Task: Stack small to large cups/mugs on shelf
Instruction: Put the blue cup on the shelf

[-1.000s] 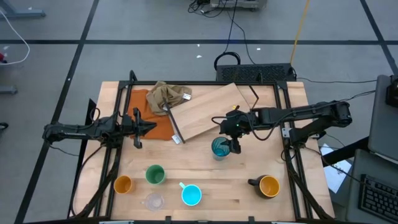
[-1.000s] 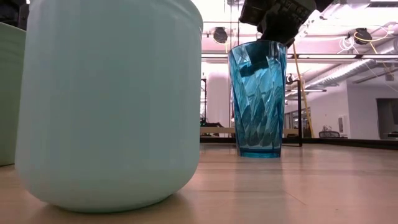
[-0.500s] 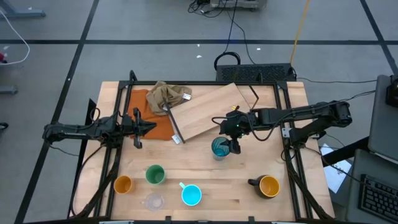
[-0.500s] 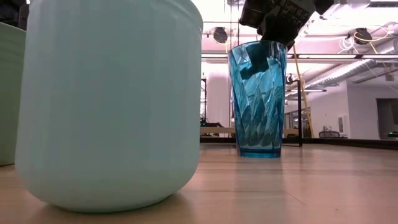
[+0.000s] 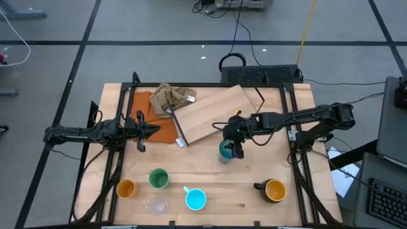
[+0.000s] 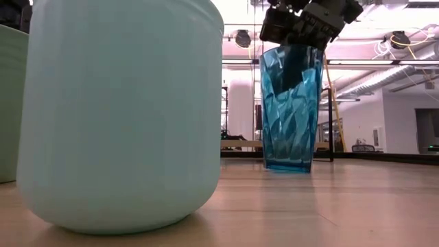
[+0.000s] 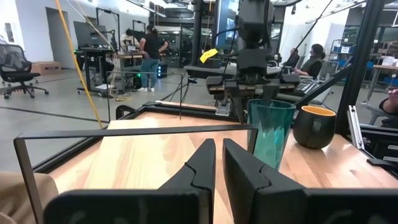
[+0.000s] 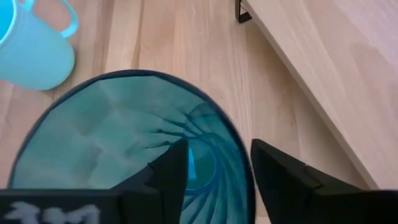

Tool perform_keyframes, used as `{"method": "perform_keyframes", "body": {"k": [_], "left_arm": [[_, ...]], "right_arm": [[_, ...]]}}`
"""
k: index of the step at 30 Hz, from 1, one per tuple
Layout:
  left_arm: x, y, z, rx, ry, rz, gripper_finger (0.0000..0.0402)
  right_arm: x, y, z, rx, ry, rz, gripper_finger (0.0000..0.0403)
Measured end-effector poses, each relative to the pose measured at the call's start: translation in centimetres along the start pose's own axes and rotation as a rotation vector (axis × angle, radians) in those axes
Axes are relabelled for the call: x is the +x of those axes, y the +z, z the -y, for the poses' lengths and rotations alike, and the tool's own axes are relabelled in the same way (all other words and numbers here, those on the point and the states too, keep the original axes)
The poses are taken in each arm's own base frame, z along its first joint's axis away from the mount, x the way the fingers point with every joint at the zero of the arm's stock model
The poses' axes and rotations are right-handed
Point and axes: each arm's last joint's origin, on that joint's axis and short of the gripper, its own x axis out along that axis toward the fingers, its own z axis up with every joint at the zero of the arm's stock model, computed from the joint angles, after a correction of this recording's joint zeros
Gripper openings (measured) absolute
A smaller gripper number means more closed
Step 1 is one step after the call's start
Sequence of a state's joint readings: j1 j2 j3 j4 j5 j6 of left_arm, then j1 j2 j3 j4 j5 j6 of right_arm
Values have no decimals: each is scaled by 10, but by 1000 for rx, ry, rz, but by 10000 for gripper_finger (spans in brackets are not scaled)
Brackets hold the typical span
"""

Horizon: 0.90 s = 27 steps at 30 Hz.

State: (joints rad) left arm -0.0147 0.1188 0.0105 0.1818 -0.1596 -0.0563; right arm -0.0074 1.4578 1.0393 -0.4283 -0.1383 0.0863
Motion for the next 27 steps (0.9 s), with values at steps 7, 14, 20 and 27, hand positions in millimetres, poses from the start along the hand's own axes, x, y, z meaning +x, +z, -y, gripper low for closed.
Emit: {"method": "perform_keyframes", "body": {"k": [7,14,20,27], "left_arm": [[0,0,0,-2,0,0,33],[0,0,0,-2,0,0,33],[0,0,0,-1,0,0,33],[0,0,0,-2,0,1,33]], "right_arm": [[-2,1,0,-28,0,14,75],[-3,1,0,-52,-4,13,8],[-8,2,0,-27,-15,28,4],[-47,23,-3,-71,-108,147,2]]}}
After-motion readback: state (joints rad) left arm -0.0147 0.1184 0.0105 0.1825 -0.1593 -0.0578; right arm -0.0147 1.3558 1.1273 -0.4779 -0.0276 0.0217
